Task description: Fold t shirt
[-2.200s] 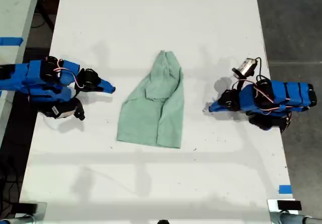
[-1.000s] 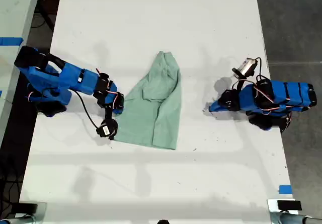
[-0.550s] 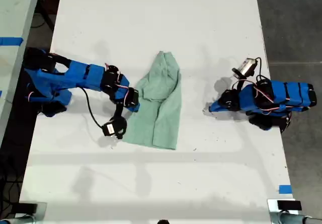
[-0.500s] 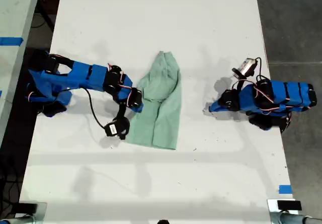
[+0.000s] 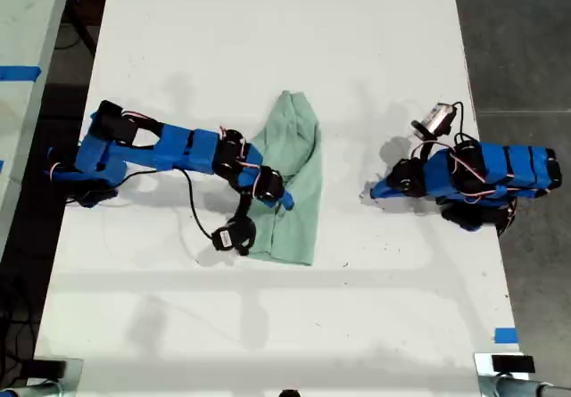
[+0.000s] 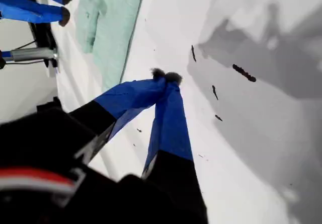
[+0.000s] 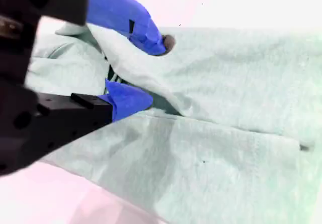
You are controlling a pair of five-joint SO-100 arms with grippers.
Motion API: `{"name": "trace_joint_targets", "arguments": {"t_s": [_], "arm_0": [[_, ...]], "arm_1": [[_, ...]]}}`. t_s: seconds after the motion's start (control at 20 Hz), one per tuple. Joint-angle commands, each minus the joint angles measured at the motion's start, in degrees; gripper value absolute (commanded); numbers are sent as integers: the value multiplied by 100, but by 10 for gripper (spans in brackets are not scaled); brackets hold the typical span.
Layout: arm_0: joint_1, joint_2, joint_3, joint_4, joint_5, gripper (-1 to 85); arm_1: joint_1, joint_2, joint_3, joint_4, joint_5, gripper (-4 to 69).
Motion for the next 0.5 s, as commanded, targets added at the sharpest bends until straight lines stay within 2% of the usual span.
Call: {"name": "trace_joint_targets", "arguments": {"t_s": [0.0, 0.1, 0.25, 0.45], "arm_0": [[-272, 1081, -229, 510, 149, -1], [-352, 1898, 9, 984, 185, -1], [-545, 3480, 1406, 844, 246, -1], [-1037, 6970, 5625, -932, 211, -1]], "arm_1": [[0, 88, 316, 79, -158, -22], [0, 88, 316, 79, -158, -22], [0, 88, 316, 79, -149, -22], [0, 88, 316, 79, -149, -22]]}}
